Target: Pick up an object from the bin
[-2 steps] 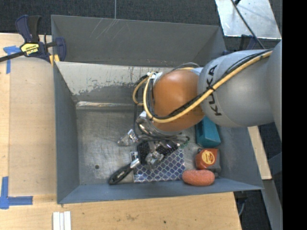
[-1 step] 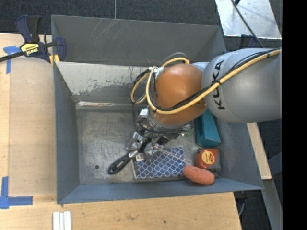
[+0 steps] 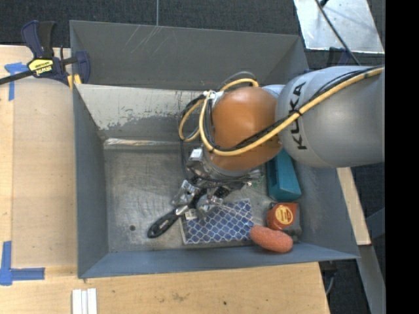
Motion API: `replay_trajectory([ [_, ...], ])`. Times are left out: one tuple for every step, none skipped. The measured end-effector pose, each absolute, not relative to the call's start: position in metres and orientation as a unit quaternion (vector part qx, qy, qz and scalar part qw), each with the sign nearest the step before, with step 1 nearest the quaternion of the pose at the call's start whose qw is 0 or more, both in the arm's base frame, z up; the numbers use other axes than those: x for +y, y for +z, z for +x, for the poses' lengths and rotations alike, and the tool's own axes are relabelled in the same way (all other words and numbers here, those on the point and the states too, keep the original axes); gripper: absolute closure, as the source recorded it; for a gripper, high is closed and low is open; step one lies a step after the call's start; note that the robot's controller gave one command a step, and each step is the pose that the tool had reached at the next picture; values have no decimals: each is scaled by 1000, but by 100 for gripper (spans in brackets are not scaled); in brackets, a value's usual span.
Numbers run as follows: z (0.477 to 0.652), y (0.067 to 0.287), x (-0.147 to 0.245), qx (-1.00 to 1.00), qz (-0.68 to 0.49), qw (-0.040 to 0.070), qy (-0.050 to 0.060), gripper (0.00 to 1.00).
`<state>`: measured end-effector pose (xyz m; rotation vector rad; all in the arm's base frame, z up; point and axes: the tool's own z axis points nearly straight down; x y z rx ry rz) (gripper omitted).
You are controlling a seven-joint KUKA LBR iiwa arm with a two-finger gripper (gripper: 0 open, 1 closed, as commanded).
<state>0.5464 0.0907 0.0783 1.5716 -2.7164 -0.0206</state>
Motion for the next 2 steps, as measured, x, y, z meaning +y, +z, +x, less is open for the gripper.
replay_trajectory([
  [546,80,91,-866,501,1,-6,100],
  [545,87,92,-865,501,-1,-6,100],
])
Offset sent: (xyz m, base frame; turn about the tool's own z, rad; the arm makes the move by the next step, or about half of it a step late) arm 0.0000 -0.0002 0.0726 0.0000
